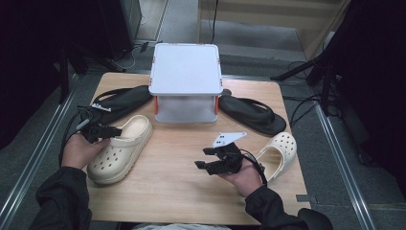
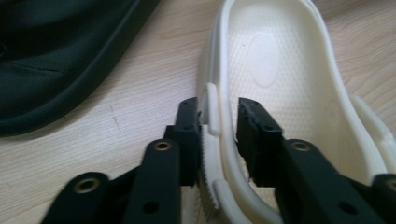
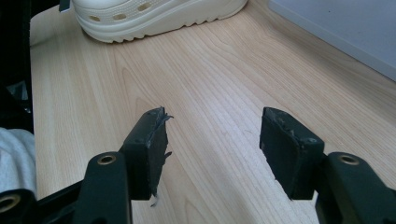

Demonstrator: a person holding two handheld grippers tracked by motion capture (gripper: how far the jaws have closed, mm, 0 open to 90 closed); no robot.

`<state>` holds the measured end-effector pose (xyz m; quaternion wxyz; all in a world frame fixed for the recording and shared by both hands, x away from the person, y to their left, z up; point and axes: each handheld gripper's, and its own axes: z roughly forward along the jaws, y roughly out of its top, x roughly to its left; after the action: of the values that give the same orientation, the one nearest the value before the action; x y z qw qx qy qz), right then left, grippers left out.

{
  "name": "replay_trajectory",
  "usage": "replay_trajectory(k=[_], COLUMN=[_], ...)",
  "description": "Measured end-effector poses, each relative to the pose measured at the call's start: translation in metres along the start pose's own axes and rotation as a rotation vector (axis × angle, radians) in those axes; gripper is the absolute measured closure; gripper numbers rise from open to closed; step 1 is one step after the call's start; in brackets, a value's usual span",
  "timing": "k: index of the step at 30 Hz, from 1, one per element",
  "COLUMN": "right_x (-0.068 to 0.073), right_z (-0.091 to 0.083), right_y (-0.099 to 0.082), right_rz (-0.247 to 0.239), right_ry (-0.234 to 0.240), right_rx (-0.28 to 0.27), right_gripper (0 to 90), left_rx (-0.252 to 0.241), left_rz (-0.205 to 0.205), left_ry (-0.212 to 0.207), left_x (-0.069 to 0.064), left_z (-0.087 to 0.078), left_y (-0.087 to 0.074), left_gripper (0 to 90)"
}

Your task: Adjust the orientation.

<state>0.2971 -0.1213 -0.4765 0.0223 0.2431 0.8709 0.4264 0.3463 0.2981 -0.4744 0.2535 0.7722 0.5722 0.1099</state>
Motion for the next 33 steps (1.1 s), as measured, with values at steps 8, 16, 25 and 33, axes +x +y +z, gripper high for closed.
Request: replay_trajectory(k=[8, 16, 25, 33], right_x=[0.0, 0.0, 0.001, 0.001], right_z=[-0.004, -0.005, -0.005, -0.007], right_y=[-0.002, -0.002, -0.002, -0.002], right_rz=[0.004, 0.008, 0.003, 0.01], right_ry=[-0.014, -0.027, -0.028, -0.028], right_rx=[-0.007, -0.007, -0.003, -0.018], right_gripper=[41.9, 41.7, 41.7, 41.6], left_rx=[0.016, 0.017, -0.023, -0.01], left_rz=[0.0, 0.008, 0.001, 0.048], left_ry=[-0.033, -0.042, -0.093, -0.154], left_x=[0.004, 0.004, -0.002, -0.023], left_z=[0.0, -0.009, -0.026, -0.029], left_y=[0.003, 0.005, 0.009, 0.021], left_gripper=[76.8, 77.8, 78.2, 78.1])
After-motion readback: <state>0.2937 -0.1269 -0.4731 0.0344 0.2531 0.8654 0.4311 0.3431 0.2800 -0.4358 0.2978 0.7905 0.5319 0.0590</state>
